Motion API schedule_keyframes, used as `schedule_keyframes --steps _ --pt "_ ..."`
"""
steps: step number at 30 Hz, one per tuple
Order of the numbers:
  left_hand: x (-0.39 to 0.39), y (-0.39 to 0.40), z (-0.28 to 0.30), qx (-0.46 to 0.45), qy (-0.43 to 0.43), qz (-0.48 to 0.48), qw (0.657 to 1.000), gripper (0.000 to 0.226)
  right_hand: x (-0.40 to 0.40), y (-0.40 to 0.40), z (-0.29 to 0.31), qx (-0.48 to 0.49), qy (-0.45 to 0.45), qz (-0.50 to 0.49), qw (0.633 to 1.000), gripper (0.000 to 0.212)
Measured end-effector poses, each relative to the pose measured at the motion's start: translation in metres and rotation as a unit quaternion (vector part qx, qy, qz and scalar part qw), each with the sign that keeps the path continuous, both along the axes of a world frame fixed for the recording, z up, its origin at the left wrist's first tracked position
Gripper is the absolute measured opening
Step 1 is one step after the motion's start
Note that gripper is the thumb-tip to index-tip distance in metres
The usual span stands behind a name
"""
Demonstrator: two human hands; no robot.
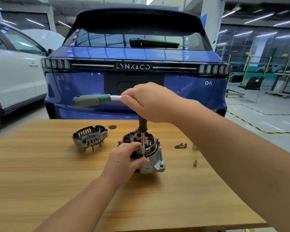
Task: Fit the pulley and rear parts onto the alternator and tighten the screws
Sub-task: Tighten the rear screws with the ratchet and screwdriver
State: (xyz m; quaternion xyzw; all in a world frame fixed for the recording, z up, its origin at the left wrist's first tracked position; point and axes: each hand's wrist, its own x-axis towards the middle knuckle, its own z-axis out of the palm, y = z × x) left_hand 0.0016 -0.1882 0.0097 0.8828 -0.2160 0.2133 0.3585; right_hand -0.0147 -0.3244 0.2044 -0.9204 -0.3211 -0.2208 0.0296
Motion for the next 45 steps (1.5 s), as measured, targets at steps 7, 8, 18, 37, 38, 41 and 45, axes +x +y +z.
schedule_keyframes --steps 7,8,18,37,38,41,45 --pt "0.000 -0.001 0.004 0.020 0.018 0.019 0.999 0.048 0.013 0.014 0.014 0.519 0.433 -0.093 0.731 0.016" --pt "0.000 -0.002 0.004 0.022 0.018 0.025 0.999 0.049 0.013 0.012 0.006 0.609 0.461 -0.054 0.643 0.014" --pt "-0.001 -0.001 0.004 0.010 0.002 0.007 1.000 0.040 0.011 0.016 -0.058 0.357 -0.104 0.122 0.920 0.022" --pt "0.000 -0.001 0.004 0.038 0.013 0.015 0.999 0.042 0.012 0.019 -0.008 0.680 0.495 0.022 0.541 0.017" --pt "0.000 -0.001 0.004 0.039 0.013 0.017 0.999 0.042 0.015 0.022 -0.015 0.722 0.485 0.038 0.491 0.016" --pt "0.000 -0.001 0.003 0.039 0.013 0.016 0.999 0.042 0.021 0.028 -0.033 0.760 0.356 0.043 0.542 0.008" --pt "0.000 -0.001 0.003 0.029 0.012 0.014 0.999 0.045 0.016 0.015 -0.059 0.417 -0.070 0.065 0.904 0.016"
